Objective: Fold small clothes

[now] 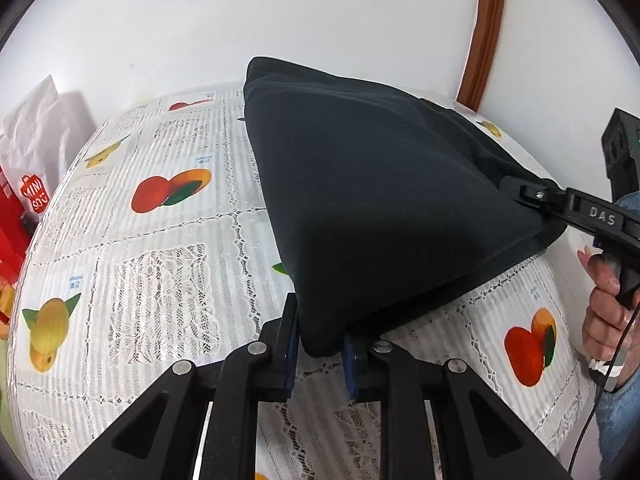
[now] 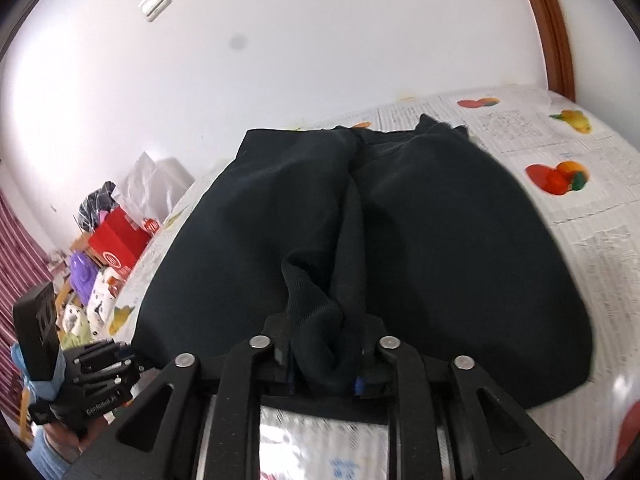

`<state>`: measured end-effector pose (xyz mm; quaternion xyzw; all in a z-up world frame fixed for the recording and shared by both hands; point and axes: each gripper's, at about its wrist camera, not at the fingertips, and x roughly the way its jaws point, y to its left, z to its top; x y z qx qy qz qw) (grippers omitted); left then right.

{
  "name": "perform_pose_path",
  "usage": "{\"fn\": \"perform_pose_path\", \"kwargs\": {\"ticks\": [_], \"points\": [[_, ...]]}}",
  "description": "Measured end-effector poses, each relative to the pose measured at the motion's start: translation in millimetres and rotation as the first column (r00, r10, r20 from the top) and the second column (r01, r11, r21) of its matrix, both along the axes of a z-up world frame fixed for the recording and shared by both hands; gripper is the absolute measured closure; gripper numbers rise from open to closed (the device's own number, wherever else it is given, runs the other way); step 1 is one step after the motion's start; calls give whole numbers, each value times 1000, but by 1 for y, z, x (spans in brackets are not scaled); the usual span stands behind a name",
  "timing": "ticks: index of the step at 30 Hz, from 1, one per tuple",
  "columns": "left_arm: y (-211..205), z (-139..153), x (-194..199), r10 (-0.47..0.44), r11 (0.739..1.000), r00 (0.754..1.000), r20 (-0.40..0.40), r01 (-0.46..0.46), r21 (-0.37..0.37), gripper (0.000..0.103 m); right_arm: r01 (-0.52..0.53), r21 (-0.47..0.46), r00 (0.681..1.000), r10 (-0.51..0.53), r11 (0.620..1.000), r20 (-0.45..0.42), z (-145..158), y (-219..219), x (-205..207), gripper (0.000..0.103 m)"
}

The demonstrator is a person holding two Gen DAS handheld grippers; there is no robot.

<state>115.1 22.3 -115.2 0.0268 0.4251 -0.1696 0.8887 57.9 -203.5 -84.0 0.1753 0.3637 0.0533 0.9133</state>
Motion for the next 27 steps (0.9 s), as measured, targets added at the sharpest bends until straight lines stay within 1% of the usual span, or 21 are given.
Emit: {"fn": "perform_pose_path", "kwargs": {"ticks": [1,2,3,4,5,8,10,11,12,13,14,16,18,20,21,22,23,24,25,26,27], "points": [[-3,0,3,-3,1000,1000,-3,3,-14,82,6,-9,1000,-6,1000,12,4,-2,-2,72],[-1,0,2,-10,999,1000,-7,10,-38,78,17,-22,1000,-16,1000,23,9,-2,-3,63],[1,1,2,-14,999,1000,-7,14,-52,67,21,-26,999,-20,999,30,13,-3,-1,58],[1,1,4,-14,998,1000,-7,13,-55,59,19,-21,999,-18,1000,32,13,-4,1,54],[-2,0,10,-13,999,1000,-6,13,-52,50,17,-13,999,-17,1000,32,14,-4,5,54],[-14,0,17,-23,999,1000,1,23,-37,49,17,4,1000,-17,1000,13,10,-1,25,54],[-25,1,21,-17,1000,1000,0,17,-15,45,17,-10,1000,-17,1000,-17,3,5,38,54],[-28,0,22,-10,1000,1000,0,10,-2,45,31,-18,998,-32,999,-47,-2,8,48,57],[-32,-1,24,2,1000,1000,-1,-2,26,45,44,-18,997,-45,999,-57,-4,9,53,64],[-34,-4,26,7,999,1000,-5,-7,40,45,53,-17,997,-54,998,-53,-4,10,56,87],[-35,-6,29,12,999,1000,-16,-11,44,44,46,-16,998,-47,999,-47,-3,10,59,91],[-32,-8,32,24,999,999,-26,-23,25,44,18,-16,1000,-18,1000,-5,8,5,58,94],[-32,-7,33,27,999,999,-27,-26,40,44,7,17,997,-8,1000,81,26,-11,47,94],[-29,-7,34,30,999,999,-27,-29,35,44,51,44,988,-57,998,144,38,-31,33,94],[-29,-6,34,28,999,999,-26,-27,35,44,92,35,982,-97,995,161,40,-43,25,94],[-30,-6,34,26,999,999,-23,-25,39,44,120,29,980,-123,992,156,39,-53,22,94],[-31,-6,33,23,999,1000,-20,-22,44,44,135,37,982,-139,990,129,34,-63,21,94],[-33,-5,32,17,999,1000,-15,-17,52,44,149,47,985,-152,988,81,24,-73,22,94],[-34,-4,31,14,998,1000,-9,-14,60,44,147,56,988,-150,988,41,16,-77,24,93],[-39,-3,30,7,997,1000,3,-7,71,46,142,57,990,-143,988,9,8,-79,25,90],[-43,0,28,-7,997,1000,20,6,73,47,143,40,990,-142,989,-11,2,-79,24,88]]}}
